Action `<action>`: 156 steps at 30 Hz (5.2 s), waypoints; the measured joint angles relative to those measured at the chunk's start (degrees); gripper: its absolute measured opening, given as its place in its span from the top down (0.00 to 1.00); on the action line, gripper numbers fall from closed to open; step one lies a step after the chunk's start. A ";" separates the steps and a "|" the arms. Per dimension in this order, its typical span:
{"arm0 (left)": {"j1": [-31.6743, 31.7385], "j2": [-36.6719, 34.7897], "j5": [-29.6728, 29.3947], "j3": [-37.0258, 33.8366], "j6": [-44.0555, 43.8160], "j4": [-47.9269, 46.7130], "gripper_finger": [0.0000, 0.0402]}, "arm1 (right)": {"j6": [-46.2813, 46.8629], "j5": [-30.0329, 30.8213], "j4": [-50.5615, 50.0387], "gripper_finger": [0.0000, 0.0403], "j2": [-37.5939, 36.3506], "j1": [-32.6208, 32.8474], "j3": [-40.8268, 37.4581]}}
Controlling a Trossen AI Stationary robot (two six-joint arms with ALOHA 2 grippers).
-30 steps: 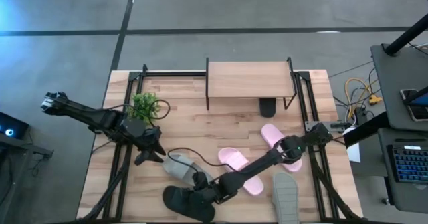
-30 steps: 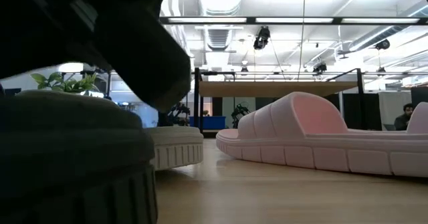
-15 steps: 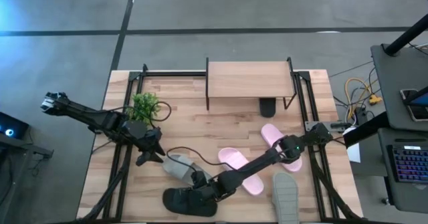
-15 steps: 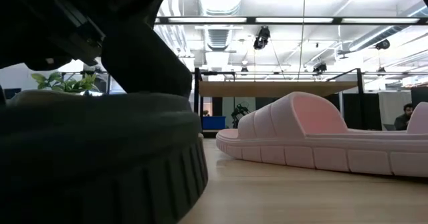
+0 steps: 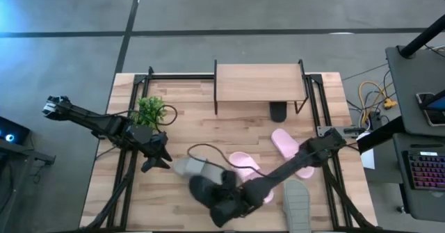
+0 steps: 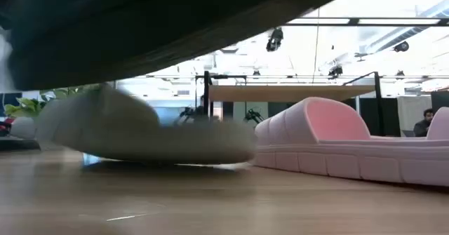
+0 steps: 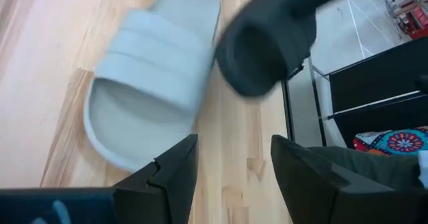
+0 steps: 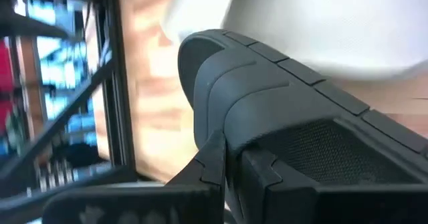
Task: Pick and place slides into the shelf
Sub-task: Move the black slipper under the shelf
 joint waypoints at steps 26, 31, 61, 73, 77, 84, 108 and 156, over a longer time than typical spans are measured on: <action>0.00 -0.76 -0.02 0.15 -3.06 0.42 0.57 | 2.52 8.28 -37.74 0.97 -3.95 -11.42 -2.66; 0.00 -0.36 -0.04 0.12 -3.06 0.42 0.57 | 2.21 7.90 -37.47 0.97 -3.98 -14.62 -6.80; 0.02 2.81 -1.62 0.07 -4.00 0.63 0.57 | 5.06 8.90 7.63 0.96 -30.64 -19.23 -59.37; 0.02 3.56 -1.60 0.09 -4.32 0.51 0.57 | 2.99 4.24 5.08 0.63 -31.01 -19.84 -61.37; 0.02 3.50 -1.60 0.11 -4.39 0.58 0.57 | -4.03 2.90 1.92 0.54 -31.52 -19.71 -58.75; 0.02 3.69 -1.60 0.11 -4.39 0.66 0.57 | -31.97 -2.09 0.04 0.52 -31.55 -19.82 -49.86; 0.00 3.98 -12.27 0.07 -4.47 1.86 0.57 | -106.65 -10.73 -15.32 0.67 -30.10 -18.01 -44.77; 0.09 21.53 -32.01 0.22 -8.98 9.99 0.57 | -123.12 2.33 8.81 0.76 -29.71 -24.34 -60.69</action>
